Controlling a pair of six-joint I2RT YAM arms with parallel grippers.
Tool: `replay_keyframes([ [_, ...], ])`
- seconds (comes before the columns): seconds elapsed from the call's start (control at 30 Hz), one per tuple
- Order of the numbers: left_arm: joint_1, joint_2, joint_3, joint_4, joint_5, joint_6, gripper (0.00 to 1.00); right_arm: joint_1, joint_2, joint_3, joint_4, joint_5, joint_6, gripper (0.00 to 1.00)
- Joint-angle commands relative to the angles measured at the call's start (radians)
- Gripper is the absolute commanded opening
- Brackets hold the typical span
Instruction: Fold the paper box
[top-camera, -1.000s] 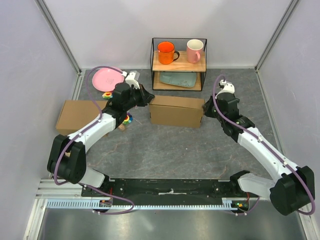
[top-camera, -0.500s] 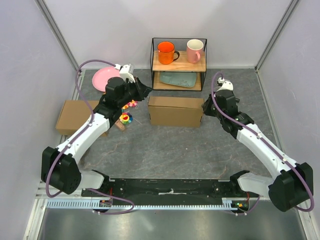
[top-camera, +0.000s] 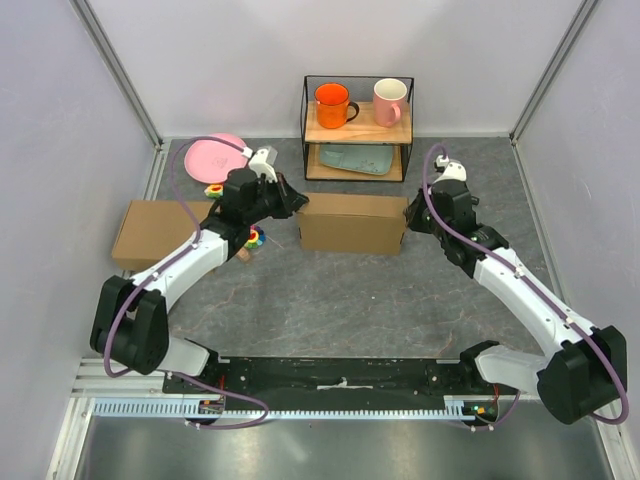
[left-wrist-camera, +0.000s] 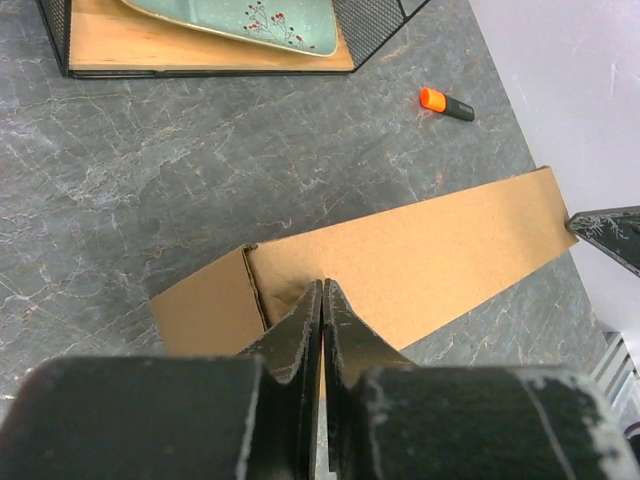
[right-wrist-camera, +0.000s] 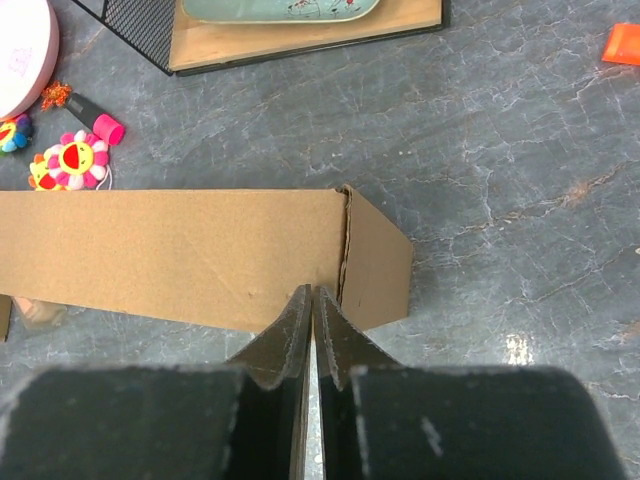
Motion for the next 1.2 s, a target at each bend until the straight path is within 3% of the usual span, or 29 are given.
replay_keyframes([
  [0.0, -0.017, -0.048, -0.113, -0.128, 0.003, 0.013, 0.06, 0.006, -0.019, -0.061, -0.077, -0.033, -0.014, 0.10],
  [0.2, -0.159, -0.342, -0.334, -0.122, -0.029, 0.065, 0.06, 0.027, -0.192, -0.225, -0.075, -0.140, -0.017, 0.13],
  [0.3, -0.176, -0.497, -0.417, -0.137, -0.039, 0.030, 0.06, 0.036, -0.299, -0.271, -0.098, -0.165, 0.003, 0.16],
  [0.33, -0.176, -0.543, -0.437, -0.137, -0.074, 0.007, 0.09, 0.036, -0.368, -0.276, -0.100, -0.166, 0.017, 0.18],
  [0.47, -0.176, -0.809, -0.485, -0.113, -0.215, -0.048, 0.28, 0.038, -0.510, -0.220, -0.100, -0.124, 0.052, 0.45],
  [0.5, -0.176, -0.836, -0.476, -0.114, -0.244, -0.052, 0.39, 0.036, -0.517, -0.201, -0.106, -0.119, 0.055, 0.48],
  [0.53, -0.175, -0.869, -0.465, -0.114, -0.276, -0.053, 0.44, 0.038, -0.511, -0.183, -0.115, -0.105, 0.058, 0.50],
  [0.57, -0.175, -0.869, -0.439, -0.120, -0.278, -0.052, 0.50, 0.038, -0.499, -0.154, -0.124, -0.102, 0.055, 0.52],
  [0.67, -0.175, -0.794, -0.408, -0.163, -0.325, -0.070, 0.52, 0.038, -0.409, -0.152, -0.159, -0.077, 0.046, 0.54],
  [0.8, -0.175, -0.653, -0.437, -0.221, -0.332, -0.208, 0.55, 0.036, -0.307, -0.236, -0.103, -0.087, 0.083, 0.61],
  [0.97, -0.173, -0.510, -0.531, -0.149, -0.322, -0.312, 0.62, 0.036, -0.225, -0.356, 0.000, -0.051, 0.118, 0.71],
  [1.17, -0.173, -0.515, -0.629, 0.034, -0.284, -0.386, 0.67, 0.036, -0.178, -0.431, 0.107, -0.091, 0.137, 0.75],
])
